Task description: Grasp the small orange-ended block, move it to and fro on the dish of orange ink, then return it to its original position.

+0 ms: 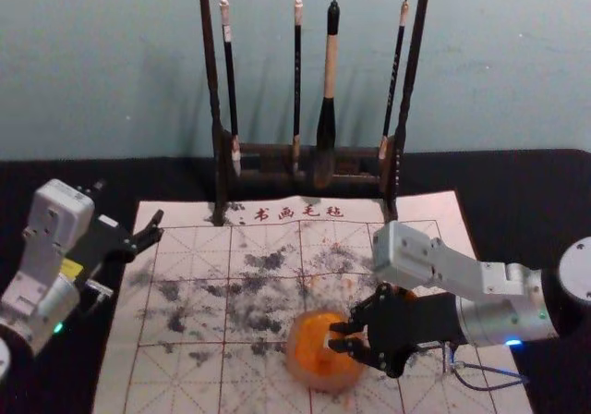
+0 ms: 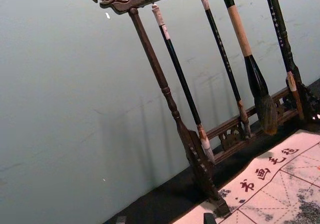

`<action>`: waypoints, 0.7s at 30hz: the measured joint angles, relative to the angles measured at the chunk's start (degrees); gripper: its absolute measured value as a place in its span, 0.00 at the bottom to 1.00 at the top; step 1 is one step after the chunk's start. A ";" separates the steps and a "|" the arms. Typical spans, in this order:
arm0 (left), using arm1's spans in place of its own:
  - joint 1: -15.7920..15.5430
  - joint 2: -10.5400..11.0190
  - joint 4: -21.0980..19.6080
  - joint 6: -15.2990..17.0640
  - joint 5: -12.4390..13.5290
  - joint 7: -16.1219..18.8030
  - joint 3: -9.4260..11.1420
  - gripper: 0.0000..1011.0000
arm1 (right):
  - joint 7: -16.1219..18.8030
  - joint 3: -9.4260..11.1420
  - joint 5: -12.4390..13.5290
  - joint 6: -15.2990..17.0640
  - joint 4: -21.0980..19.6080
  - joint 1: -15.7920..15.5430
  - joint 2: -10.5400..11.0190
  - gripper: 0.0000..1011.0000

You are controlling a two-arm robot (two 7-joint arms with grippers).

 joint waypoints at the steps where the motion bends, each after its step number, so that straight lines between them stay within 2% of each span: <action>1: 0.00 0.00 0.00 0.00 0.00 0.00 0.00 0.99 | 0.00 0.00 0.00 0.00 0.00 0.00 0.00 0.08; 11: 0.00 0.00 0.00 0.00 0.00 0.00 0.00 0.99 | -1.90 -0.11 -1.55 1.10 2.56 1.39 -1.80 0.08; 21: 0.00 0.00 0.00 0.00 0.00 0.00 0.00 0.99 | -2.63 1.33 -1.90 1.93 2.55 1.03 -1.08 0.08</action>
